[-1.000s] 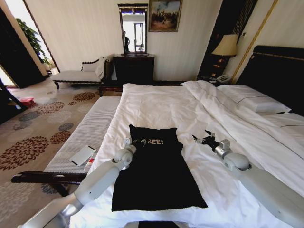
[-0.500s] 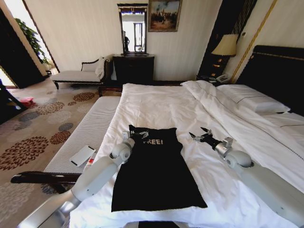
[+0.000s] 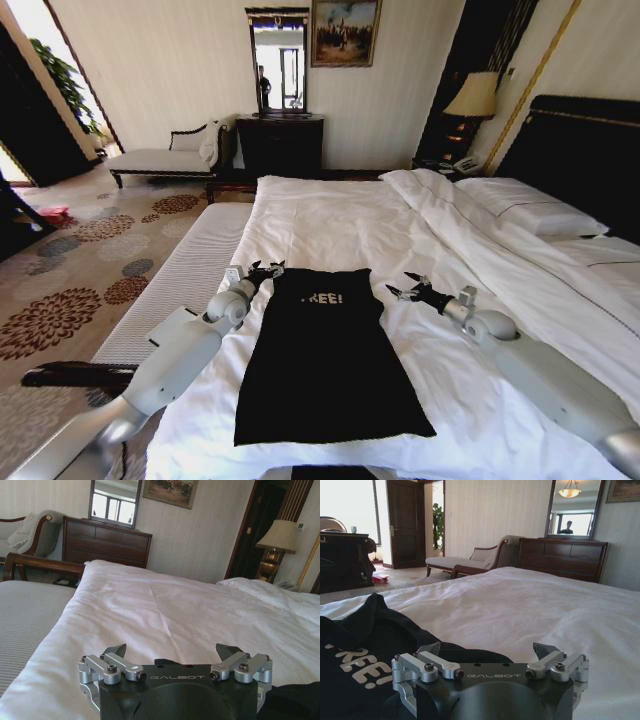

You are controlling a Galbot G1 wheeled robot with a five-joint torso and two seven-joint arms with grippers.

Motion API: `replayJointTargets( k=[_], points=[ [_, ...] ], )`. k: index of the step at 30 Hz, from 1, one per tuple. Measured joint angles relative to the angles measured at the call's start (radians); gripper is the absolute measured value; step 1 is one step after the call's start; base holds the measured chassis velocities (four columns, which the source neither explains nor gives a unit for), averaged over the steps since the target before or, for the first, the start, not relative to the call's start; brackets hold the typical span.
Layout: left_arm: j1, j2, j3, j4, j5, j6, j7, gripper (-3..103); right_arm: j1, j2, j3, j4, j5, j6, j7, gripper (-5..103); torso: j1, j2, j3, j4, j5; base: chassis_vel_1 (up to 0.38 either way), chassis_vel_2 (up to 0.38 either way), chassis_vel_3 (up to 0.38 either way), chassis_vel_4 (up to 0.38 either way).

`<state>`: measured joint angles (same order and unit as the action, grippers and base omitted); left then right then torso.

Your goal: Fold the clothes on the bed.

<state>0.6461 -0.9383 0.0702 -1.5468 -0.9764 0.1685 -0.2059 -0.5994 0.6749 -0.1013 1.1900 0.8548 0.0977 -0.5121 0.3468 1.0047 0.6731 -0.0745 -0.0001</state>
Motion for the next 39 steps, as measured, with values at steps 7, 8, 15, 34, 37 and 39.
replayJointTargets(
  k=[7, 8, 15, 34, 37, 39],
  points=[
    [0.009, 0.048, -0.009, 0.031, 0.027, -0.024, 0.096, 100, 0.133, 0.070, -0.148, -0.153, 0.012, -0.036, -0.033, 100, 0.000, 0.000, 0.000, -0.0010, 0.0001, 0.000, 0.000, 0.000, 0.000],
    [0.010, 0.049, -0.010, 0.034, 0.028, -0.027, 0.102, 100, 0.152, 0.087, -0.167, -0.186, 0.012, -0.038, -0.048, 100, 0.000, 0.000, 0.000, -0.0010, 0.0001, 0.000, 0.000, 0.000, 0.000],
    [0.030, 0.058, -0.022, 0.008, 0.015, -0.028, 0.104, 100, 0.284, 0.173, -0.245, -0.355, 0.017, -0.025, -0.092, 100, 0.000, 0.000, 0.000, -0.0008, 0.0002, 0.000, 0.000, 0.000, 0.000],
    [0.078, 0.067, -0.052, -0.054, 0.012, -0.026, 0.096, 100, 0.389, 0.297, -0.284, -0.583, -0.039, -0.015, -0.115, 100, 0.000, 0.000, 0.000, -0.0006, 0.0002, 0.000, 0.000, 0.000, 0.000],
    [0.082, 0.066, -0.054, -0.059, 0.009, -0.026, 0.092, 100, 0.389, 0.315, -0.275, -0.601, -0.047, -0.014, -0.105, 100, 0.000, 0.000, 0.000, -0.0007, 0.0001, 0.000, 0.000, 0.000, 0.000],
    [0.086, 0.063, -0.059, -0.064, -0.007, -0.024, 0.084, 100, 0.391, 0.328, -0.270, -0.620, -0.052, -0.010, -0.101, 100, 0.000, 0.000, 0.000, -0.0007, 0.0003, 0.000, 0.000, 0.000, 0.000]
  ],
)
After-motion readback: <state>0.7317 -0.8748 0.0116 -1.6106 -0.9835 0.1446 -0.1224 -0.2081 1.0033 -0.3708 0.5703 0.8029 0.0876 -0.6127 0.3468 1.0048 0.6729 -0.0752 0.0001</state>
